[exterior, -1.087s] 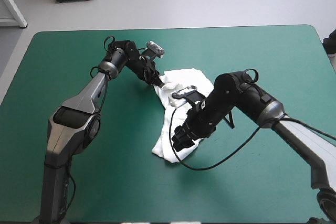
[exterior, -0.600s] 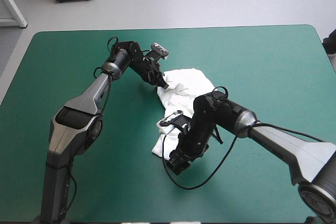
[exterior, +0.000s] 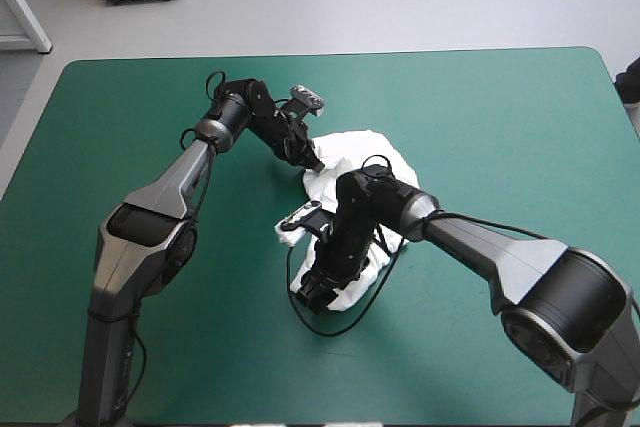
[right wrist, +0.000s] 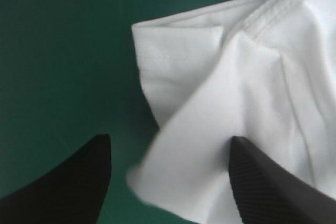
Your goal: Fold the cloth
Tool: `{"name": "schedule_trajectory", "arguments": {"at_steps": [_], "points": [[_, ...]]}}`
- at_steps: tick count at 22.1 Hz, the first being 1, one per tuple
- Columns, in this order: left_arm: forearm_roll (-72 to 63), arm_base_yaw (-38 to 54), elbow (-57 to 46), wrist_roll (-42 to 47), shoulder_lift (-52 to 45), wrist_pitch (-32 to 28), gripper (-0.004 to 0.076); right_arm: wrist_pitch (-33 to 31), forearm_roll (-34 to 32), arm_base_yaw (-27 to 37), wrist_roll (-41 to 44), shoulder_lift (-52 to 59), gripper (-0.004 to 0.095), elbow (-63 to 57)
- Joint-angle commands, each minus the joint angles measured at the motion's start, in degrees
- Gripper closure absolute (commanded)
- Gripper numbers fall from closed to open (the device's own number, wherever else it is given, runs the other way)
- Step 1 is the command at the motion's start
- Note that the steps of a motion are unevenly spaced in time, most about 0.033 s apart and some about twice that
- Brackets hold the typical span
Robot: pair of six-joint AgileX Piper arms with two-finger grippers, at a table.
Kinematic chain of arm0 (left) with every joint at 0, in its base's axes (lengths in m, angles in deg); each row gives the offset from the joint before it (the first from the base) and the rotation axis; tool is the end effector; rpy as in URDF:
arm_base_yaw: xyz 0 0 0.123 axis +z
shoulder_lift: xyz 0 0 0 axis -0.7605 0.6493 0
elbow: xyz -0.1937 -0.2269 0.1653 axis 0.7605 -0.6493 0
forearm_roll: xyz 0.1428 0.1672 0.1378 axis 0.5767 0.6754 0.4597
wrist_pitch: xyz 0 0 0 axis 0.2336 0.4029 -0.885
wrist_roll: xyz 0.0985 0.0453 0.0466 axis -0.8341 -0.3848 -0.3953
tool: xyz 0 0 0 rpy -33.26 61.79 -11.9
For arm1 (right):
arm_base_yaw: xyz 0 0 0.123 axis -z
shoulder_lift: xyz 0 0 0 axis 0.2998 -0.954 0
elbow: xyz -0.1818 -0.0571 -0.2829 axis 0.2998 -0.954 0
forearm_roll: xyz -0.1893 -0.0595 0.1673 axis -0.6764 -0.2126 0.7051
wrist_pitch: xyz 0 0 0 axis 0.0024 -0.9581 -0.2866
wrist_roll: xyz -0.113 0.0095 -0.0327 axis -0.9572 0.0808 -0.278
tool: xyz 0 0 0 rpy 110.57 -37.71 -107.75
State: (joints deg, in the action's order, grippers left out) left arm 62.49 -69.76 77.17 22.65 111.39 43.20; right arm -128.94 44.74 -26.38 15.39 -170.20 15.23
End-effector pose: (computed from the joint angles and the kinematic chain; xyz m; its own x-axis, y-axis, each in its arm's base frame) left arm 0.5090 -0.2321 0.2263 -0.6118 0.6587 -0.4380 0.7738 0.6133 -0.1586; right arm 0.2649 0.3071 0.2557 -0.6081 -0.7758 -0.1683 -0.7815 0.5478 0.2987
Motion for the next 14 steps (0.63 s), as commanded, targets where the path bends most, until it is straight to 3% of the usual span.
{"name": "schedule_trajectory", "arguments": {"at_steps": [1,2,4,5,6,10,14], "points": [[-1.6,-0.9,0.2,-0.6,-1.7,3.1,0.0746,-1.3,0.5,-0.4,-0.1,0.0,0.0307,1.7],[-1.6,-0.8,0.2,-0.6,-1.7,3.1,0.0746,-1.4,0.1,-0.7,0.0,-0.2,0.0332,1.7],[-1.6,-0.8,0.2,-0.8,-1.7,3.0,0.0746,-1.2,-1.0,-2.4,0.2,-0.4,0.0567,1.7],[-1.6,-0.8,0.2,-0.8,-1.7,2.8,0.0746,-1.1,-2.4,-3.6,0.2,-0.4,0.0781,1.7],[-1.6,-0.8,0.2,-0.8,-1.7,2.7,0.0746,-1.1,-3.2,-4.0,0.2,-0.4,0.0902,1.7],[-1.6,-0.8,0.2,-0.8,-2.2,3.5,0.0746,-2.5,-6.7,-4.6,2.5,0.0,0.0908,1.8],[-1.5,-0.8,0.2,-0.6,-5.1,4.8,0.0746,-5.6,-14.3,-4.6,5.4,2.6,0.0908,1.9]]}}
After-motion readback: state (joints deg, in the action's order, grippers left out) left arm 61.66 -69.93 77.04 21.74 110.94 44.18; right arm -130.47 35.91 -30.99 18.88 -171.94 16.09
